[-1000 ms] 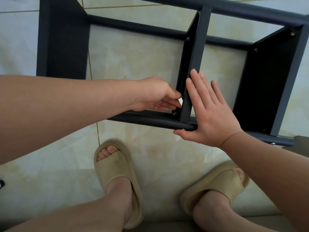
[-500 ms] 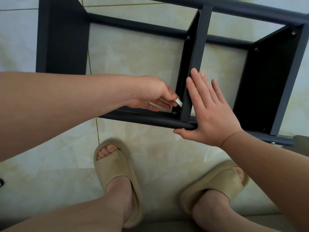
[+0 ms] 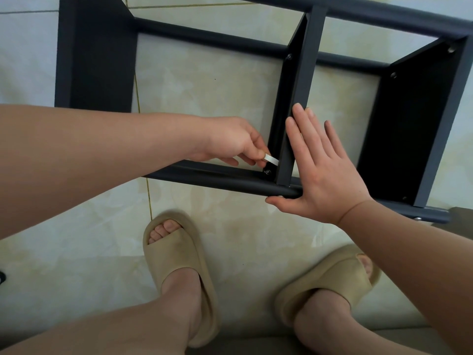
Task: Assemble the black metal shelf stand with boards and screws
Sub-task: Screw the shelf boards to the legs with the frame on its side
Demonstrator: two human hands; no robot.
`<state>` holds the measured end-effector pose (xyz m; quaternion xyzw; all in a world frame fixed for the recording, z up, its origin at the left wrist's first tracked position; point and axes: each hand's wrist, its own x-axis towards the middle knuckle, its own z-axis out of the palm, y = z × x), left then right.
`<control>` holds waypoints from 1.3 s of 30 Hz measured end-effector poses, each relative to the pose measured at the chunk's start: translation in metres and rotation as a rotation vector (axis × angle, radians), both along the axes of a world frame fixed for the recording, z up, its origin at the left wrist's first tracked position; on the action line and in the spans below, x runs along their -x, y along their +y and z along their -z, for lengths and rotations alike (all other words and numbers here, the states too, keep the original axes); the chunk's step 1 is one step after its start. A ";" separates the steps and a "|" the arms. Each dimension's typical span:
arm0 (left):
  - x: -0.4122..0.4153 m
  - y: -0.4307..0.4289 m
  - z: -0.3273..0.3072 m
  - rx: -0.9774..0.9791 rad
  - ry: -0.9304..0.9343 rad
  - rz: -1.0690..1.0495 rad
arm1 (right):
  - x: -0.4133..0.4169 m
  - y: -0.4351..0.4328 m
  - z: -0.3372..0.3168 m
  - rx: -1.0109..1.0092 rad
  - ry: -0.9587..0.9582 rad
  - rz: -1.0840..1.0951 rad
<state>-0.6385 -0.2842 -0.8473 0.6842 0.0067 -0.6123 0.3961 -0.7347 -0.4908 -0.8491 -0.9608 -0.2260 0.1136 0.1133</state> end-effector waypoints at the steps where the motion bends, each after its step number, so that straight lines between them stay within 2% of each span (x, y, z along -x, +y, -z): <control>1: 0.001 0.000 0.000 0.001 -0.012 0.009 | 0.000 0.000 0.000 0.001 0.001 0.000; 11: 0.005 0.000 0.000 0.034 -0.096 0.114 | 0.000 0.000 -0.001 0.007 0.004 0.000; 22: 0.013 -0.001 -0.005 -0.022 -0.123 0.210 | -0.001 0.000 -0.002 0.009 0.022 0.004; 27: 0.005 -0.001 -0.005 -0.065 -0.355 0.308 | 0.000 0.000 -0.001 0.011 0.015 0.004; 29: 0.004 -0.001 -0.006 -0.031 -0.389 0.273 | 0.000 0.001 -0.001 0.015 0.017 0.002; 31: 0.004 -0.003 -0.006 0.011 -0.345 0.182 | 0.000 0.001 -0.001 0.016 0.021 0.000; 35: 0.008 -0.010 -0.003 0.042 -0.083 -0.143 | 0.000 0.000 -0.002 0.013 0.025 0.000; 39: 0.010 -0.012 0.000 0.023 0.043 -0.274 | 0.000 0.000 -0.002 0.010 0.026 0.000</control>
